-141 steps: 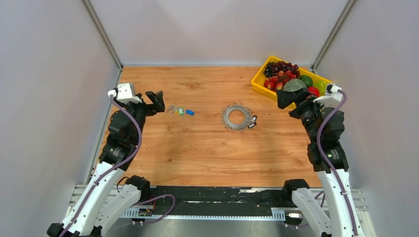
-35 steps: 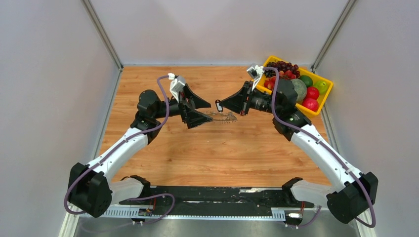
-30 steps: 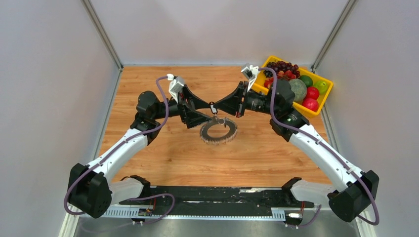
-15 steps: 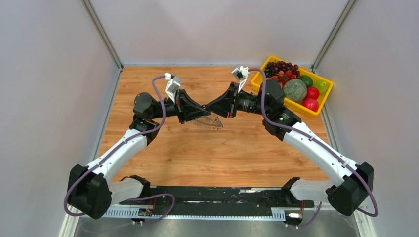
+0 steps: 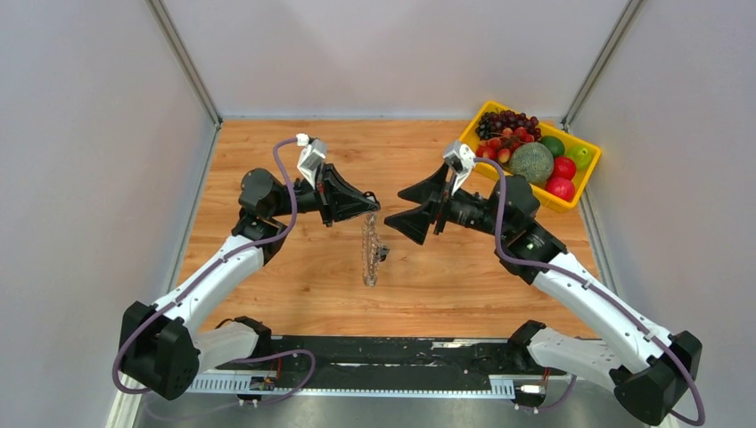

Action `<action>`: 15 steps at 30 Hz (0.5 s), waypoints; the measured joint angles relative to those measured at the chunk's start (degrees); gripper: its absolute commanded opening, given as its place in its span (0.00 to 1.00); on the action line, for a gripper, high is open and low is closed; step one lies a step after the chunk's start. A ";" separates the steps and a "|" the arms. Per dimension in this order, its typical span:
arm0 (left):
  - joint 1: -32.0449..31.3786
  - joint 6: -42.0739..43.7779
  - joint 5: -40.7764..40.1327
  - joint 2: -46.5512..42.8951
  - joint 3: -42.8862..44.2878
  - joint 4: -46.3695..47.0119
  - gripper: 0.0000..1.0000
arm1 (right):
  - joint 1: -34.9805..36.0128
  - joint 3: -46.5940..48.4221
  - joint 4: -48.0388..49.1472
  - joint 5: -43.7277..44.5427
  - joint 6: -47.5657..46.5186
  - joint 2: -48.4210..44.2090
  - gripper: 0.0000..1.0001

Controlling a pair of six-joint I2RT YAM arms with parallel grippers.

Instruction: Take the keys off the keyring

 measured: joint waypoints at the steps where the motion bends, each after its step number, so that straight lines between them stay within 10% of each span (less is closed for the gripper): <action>1: 0.00 0.00 0.02 -0.09 0.00 -0.02 0.00 | 0.00 -1.29 -0.04 -0.04 -1.03 -1.16 0.85; 15: 0.00 2.86 -1.86 -2.16 0.00 -3.43 0.00 | 8.39 -3.69 -4.98 7.10 -6.36 2.32 0.81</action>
